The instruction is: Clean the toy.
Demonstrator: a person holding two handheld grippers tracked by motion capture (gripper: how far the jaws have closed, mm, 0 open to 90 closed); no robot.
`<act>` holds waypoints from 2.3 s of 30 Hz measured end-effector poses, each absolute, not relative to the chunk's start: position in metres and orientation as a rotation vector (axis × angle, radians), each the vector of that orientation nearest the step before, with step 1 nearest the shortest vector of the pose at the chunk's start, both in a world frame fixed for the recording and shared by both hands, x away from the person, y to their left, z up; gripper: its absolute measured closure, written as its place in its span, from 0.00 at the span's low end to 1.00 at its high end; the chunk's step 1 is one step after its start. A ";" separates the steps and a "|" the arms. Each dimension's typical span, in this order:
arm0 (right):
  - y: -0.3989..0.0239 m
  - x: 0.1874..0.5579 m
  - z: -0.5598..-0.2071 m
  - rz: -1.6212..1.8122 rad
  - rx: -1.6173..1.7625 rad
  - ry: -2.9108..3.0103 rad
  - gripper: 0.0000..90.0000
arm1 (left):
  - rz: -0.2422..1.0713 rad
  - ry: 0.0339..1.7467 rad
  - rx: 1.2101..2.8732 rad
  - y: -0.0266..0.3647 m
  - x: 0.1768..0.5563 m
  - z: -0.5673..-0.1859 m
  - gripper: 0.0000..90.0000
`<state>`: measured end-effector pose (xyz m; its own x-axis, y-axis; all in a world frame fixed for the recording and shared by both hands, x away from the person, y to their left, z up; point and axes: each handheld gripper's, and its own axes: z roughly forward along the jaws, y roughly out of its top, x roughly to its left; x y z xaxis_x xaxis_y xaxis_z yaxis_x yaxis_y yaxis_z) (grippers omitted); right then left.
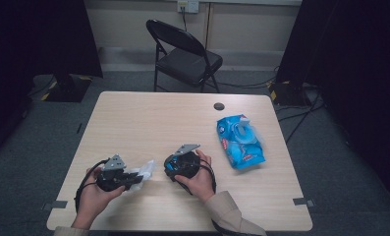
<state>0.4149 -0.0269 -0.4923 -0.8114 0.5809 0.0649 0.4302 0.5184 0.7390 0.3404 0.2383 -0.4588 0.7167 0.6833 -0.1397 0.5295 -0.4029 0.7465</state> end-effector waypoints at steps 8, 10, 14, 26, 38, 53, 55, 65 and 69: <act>-0.048 0.410 -0.474 1.321 0.864 2.516 0.29 | 0.227 0.913 2.078 0.232 0.341 -0.456 0.91; -0.053 0.408 -0.470 1.350 0.857 2.504 0.29 | 0.213 0.909 2.059 0.230 0.342 -0.453 0.92; -0.064 0.402 -0.465 1.410 0.852 2.488 0.29 | 0.202 0.894 2.029 0.220 0.346 -0.446 0.93; -0.086 0.397 -0.462 1.465 0.850 2.465 0.29 | 0.159 0.848 1.951 0.182 0.375 -0.426 0.93; -0.087 0.393 -0.447 1.598 0.790 2.441 0.29 | 0.151 0.857 1.901 0.181 0.383 -0.413 0.93; -0.079 0.382 -0.432 1.675 0.679 2.434 0.29 | 0.051 0.841 1.802 0.146 0.401 -0.400 0.94; -0.081 0.383 -0.432 1.674 0.690 2.429 0.29 | 0.037 0.840 1.796 0.146 0.401 -0.401 0.94; -0.090 0.387 -0.433 1.637 0.745 2.388 0.29 | 0.013 0.851 1.798 0.154 0.395 -0.403 0.94; -0.094 0.391 -0.436 1.623 0.773 2.381 0.29 | -0.005 0.848 1.807 0.154 0.391 -0.406 0.94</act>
